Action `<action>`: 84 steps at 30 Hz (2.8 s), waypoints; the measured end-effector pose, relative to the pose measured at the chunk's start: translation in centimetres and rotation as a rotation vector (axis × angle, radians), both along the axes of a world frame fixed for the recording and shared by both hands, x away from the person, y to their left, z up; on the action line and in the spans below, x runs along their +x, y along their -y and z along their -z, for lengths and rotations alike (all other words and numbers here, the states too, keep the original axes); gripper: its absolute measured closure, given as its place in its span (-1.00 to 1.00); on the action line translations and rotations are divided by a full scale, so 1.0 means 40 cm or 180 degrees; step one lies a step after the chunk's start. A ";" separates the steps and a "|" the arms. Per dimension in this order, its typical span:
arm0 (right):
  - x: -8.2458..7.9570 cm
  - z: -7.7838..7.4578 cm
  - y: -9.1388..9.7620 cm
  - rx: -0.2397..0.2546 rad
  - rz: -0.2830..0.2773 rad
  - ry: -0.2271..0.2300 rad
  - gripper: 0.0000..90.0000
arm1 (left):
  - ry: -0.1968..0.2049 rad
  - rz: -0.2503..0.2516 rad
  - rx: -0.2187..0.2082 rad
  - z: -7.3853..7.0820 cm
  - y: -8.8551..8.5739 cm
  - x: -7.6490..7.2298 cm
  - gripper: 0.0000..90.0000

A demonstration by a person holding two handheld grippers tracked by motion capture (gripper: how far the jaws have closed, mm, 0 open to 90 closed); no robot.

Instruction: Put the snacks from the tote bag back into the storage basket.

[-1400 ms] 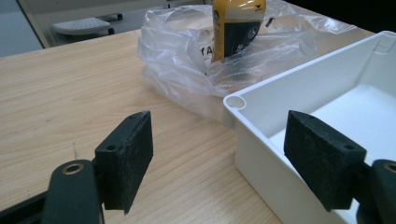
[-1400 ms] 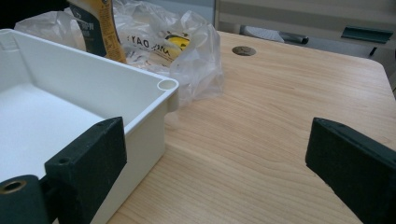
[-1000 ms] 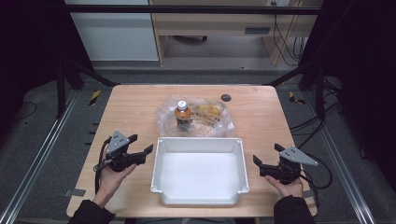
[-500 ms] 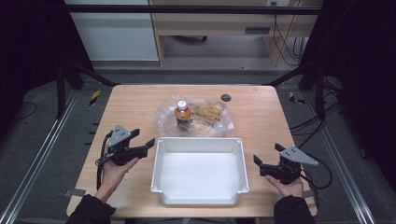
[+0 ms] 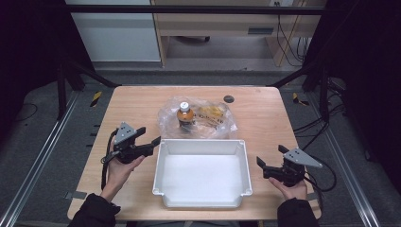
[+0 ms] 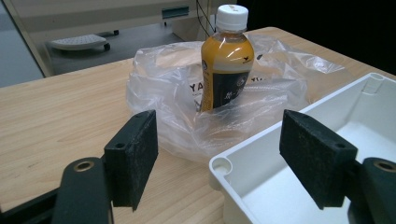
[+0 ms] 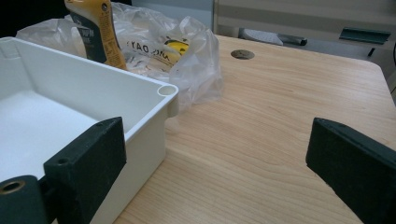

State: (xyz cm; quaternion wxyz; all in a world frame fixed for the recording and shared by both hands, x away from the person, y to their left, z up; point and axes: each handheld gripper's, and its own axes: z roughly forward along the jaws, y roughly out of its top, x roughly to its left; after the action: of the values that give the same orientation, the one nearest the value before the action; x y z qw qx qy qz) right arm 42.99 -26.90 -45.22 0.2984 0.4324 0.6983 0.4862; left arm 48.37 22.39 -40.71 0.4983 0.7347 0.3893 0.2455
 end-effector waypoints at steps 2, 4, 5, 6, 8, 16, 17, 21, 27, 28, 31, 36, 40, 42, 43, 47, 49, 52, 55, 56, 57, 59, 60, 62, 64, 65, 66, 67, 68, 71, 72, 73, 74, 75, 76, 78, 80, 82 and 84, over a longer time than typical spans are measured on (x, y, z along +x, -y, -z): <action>0.000 0.000 0.000 0.0001 0.0001 -0.0002 -0.88 | 0.0000 0.0003 -0.0011 -0.002 0.004 0.003 -0.38; 0.000 0.000 0.000 -0.0001 0.0000 -0.0002 -0.88 | 0.0008 0.0005 -0.0003 -0.003 0.008 0.006 -0.38; 0.000 0.000 0.000 -0.0004 0.0001 -0.0002 -0.88 | 0.0012 0.0009 0.0003 -0.004 0.010 0.008 -0.38; 0.000 0.000 0.000 -0.0002 0.0001 -0.0002 -0.88 | 0.0008 0.0011 -0.0001 -0.004 0.013 0.010 -0.38; 0.000 0.000 -0.001 -0.0005 -0.0004 -0.0005 -0.88 | 0.0012 0.0009 0.0005 -0.005 0.017 0.013 -0.38; 0.001 0.002 -0.002 -0.0011 -0.0012 -0.0011 -0.88 | 0.0030 0.0021 -0.0039 -0.011 0.027 0.022 -0.37; 0.001 0.001 -0.002 -0.0005 -0.0012 -0.0013 -0.88 | 0.0018 0.0020 -0.0032 -0.012 0.030 0.026 -0.37; 0.001 0.001 -0.003 -0.0004 -0.0017 -0.0015 -0.88 | 0.0018 0.0030 -0.0035 -0.014 0.038 0.032 -0.37; 0.001 0.001 -0.003 0.0003 -0.0017 -0.0014 -0.88 | 0.0039 0.0049 -0.0045 -0.021 0.055 0.042 -0.37; 0.001 0.001 -0.003 -0.0002 -0.0020 -0.0011 -0.88 | 0.0046 0.0048 -0.0035 -0.022 0.058 0.044 -0.37; 0.001 0.001 -0.003 -0.0002 -0.0021 -0.0008 -0.88 | 0.0062 0.0048 -0.0019 -0.025 0.066 0.050 -0.37; 0.001 0.001 -0.004 -0.0008 -0.0025 -0.0008 -0.88 | 0.0069 0.0049 -0.0016 -0.029 0.074 0.058 -0.37; 0.001 0.001 -0.004 -0.0009 -0.0031 0.0001 -0.88 | 0.0074 0.0051 -0.0024 -0.031 0.080 0.064 -0.36; 0.001 0.000 -0.004 -0.0004 -0.0027 0.0000 -0.88 | 0.0076 0.0056 -0.0025 -0.032 0.084 0.067 -0.36; 0.001 0.000 -0.005 0.0007 -0.0028 -0.0003 -0.88 | 0.0082 0.0055 -0.0024 -0.033 0.085 0.069 -0.36; 0.001 0.000 -0.006 -0.0002 -0.0033 -0.0002 -0.88 | 0.0083 0.0045 -0.0038 -0.037 0.091 0.081 -0.36; 0.001 0.000 -0.006 -0.0001 -0.0033 -0.0008 -0.88 | 0.0084 0.0046 -0.0044 -0.040 0.095 0.086 -0.35; 0.001 0.000 -0.006 0.0004 -0.0037 -0.0001 -0.87 | 0.0114 0.0034 -0.0071 -0.042 0.099 0.092 -0.33; 0.001 -0.001 -0.006 0.0007 -0.0036 0.0003 -0.87 | 0.0103 0.0030 -0.0056 -0.042 0.103 0.098 -0.31; 0.001 -0.001 -0.006 0.0010 -0.0032 0.0003 -0.87 | 0.0102 0.0025 -0.0052 -0.041 0.108 0.104 -0.31; 0.001 -0.001 -0.006 0.0013 -0.0033 0.0001 -0.87 | 0.0108 0.0025 -0.0051 -0.042 0.110 0.106 -0.31; 0.002 -0.001 -0.006 0.0003 -0.0035 -0.0003 -0.87 | 0.0113 0.0018 -0.0037 -0.042 0.113 0.111 -0.31; 0.001 -0.001 -0.007 0.0007 -0.0032 -0.0011 -0.87 | 0.0116 0.0013 -0.0040 -0.042 0.116 0.113 -0.31; 0.002 -0.001 -0.006 0.0008 -0.0034 -0.0005 -0.87 | 0.0116 0.0011 -0.0020 -0.042 0.119 0.117 -0.31; 0.002 -0.001 -0.006 0.0003 -0.0033 -0.0002 -0.87 | 0.0121 0.0008 -0.0010 -0.043 0.124 0.121 -0.31; 0.002 -0.002 -0.007 0.0000 -0.0033 -0.0001 -0.88 | 0.0131 0.0003 -0.0020 -0.043 0.126 0.123 -0.30; 0.002 -0.002 -0.008 0.0014 -0.0036 -0.0002 -0.87 | 0.0132 -0.0001 -0.0021 -0.044 0.128 0.125 -0.29; 0.002 -0.002 -0.007 0.0013 -0.0040 0.0003 -0.87 | 0.0135 -0.0002 -0.0015 -0.044 0.131 0.127 -0.29; 0.003 -0.002 -0.007 0.0005 -0.0038 0.0004 -0.87 | 0.0144 -0.0002 -0.0010 -0.045 0.133 0.129 -0.29; 0.003 -0.002 -0.007 0.0002 -0.0033 0.0000 -0.87 | 0.0160 -0.0002 -0.0028 -0.048 0.138 0.133 -0.27; 0.003 -0.002 -0.007 0.0014 -0.0034 0.0002 -0.87 | 0.0163 -0.0002 -0.0018 -0.049 0.140 0.135 -0.27; 0.003 -0.003 -0.006 0.0014 -0.0031 0.0003 -0.87 | 0.0162 -0.0001 -0.0021 -0.049 0.142 0.136 -0.27; 0.003 -0.003 -0.006 0.0016 -0.0027 -0.0001 -0.87 | 0.0160 0.0000 -0.0016 -0.050 0.144 0.138 -0.26; 0.003 -0.003 -0.006 0.0019 -0.0028 0.0000 -0.87 | 0.0165 0.0000 -0.0006 -0.050 0.147 0.140 -0.26; 0.003 -0.003 -0.006 0.0016 -0.0026 0.0000 -0.87 | 0.0170 -0.0002 -0.0004 -0.050 0.149 0.141 -0.25; 0.003 -0.003 -0.006 0.0022 -0.0028 -0.0002 -0.87 | 0.0173 0.0000 -0.0002 -0.051 0.153 0.145 -0.24; 0.003 -0.003 -0.006 0.0022 -0.0025 -0.0005 -0.87 | 0.0180 -0.0006 -0.0002 -0.052 0.156 0.148 -0.22; 0.003 -0.003 -0.006 0.0025 -0.0031 -0.0010 -0.87 | 0.0194 -0.0011 -0.0008 -0.055 0.162 0.156 -0.20; 0.003 -0.003 -0.006 0.0029 -0.0031 -0.0013 -0.87 | 0.0220 -0.0019 -0.0031 -0.054 0.167 0.161 -0.17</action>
State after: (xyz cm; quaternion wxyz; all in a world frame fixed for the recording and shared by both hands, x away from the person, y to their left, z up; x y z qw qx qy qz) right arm 43.12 -26.65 -45.10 0.2926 0.4314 0.6987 0.4900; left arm 54.81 15.73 -38.56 0.5143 0.7222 0.3753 0.2703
